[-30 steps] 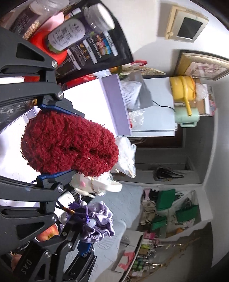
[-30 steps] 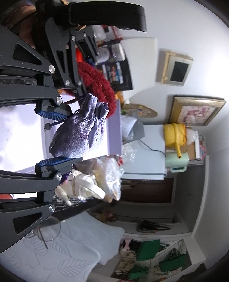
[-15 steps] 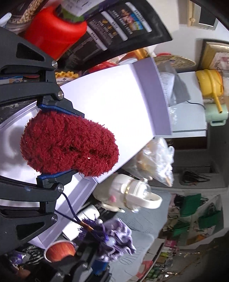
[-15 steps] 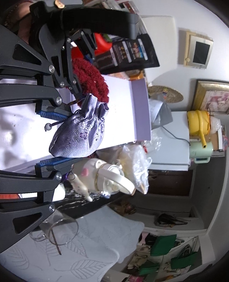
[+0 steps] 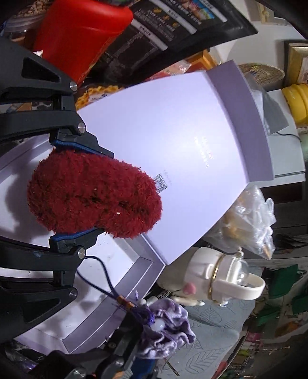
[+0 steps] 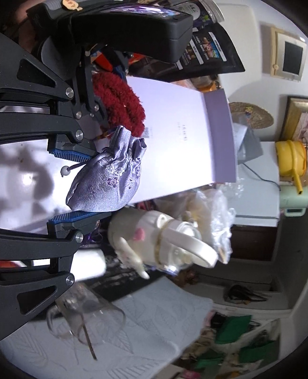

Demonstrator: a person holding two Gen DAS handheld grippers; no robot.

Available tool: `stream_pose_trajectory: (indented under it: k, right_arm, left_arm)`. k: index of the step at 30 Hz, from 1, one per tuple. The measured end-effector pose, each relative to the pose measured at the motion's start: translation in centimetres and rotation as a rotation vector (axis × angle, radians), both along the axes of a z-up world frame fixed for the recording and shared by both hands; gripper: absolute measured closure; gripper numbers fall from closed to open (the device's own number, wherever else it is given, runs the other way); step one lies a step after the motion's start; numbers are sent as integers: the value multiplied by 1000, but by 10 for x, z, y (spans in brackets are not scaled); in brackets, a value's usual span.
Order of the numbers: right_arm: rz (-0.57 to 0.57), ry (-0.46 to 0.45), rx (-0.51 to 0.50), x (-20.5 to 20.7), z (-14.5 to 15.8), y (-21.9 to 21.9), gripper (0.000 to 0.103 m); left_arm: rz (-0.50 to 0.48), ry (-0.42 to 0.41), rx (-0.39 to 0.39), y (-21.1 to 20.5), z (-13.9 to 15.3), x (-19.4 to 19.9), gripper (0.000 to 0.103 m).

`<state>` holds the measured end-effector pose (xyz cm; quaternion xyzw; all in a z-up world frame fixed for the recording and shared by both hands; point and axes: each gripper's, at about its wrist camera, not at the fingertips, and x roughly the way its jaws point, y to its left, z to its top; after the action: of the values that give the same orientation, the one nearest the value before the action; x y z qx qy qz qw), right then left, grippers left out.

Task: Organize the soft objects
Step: 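Lower scrunchie and pouch into the box and open both grippers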

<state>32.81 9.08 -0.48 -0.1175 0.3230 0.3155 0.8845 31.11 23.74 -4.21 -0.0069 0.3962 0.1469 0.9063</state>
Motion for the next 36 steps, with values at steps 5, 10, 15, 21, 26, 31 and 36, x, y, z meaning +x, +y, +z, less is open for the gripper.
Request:
stream_pose_trajectory:
  k: [5, 10, 15, 21, 26, 31, 36]
  right_arm:
    - [-25, 25, -35, 10, -14, 3, 68]
    - [-19, 105, -14, 20, -25, 2, 68]
    - [-13, 131, -26, 24, -29, 4, 64]
    - [-23, 115, -31, 21, -25, 1, 42]
    - [-36, 70, -53, 17, -16, -1, 38]
    - [-38, 28, -46, 9, 0, -4, 38]
    - [-44, -5, -15, 0, 22, -10, 38]
  left_arm:
    - [-2, 23, -1, 0, -8, 2, 53]
    - [-14, 54, 30, -7, -15, 7, 52]
    - [-20, 76, 31, -11, -18, 10, 48]
    - [-22, 109, -32, -8, -20, 17, 17]
    - [10, 107, -40, -4, -17, 15, 16]
    - [5, 76, -29, -5, -2, 8, 16]
    - [23, 31, -33, -3, 17, -4, 16]
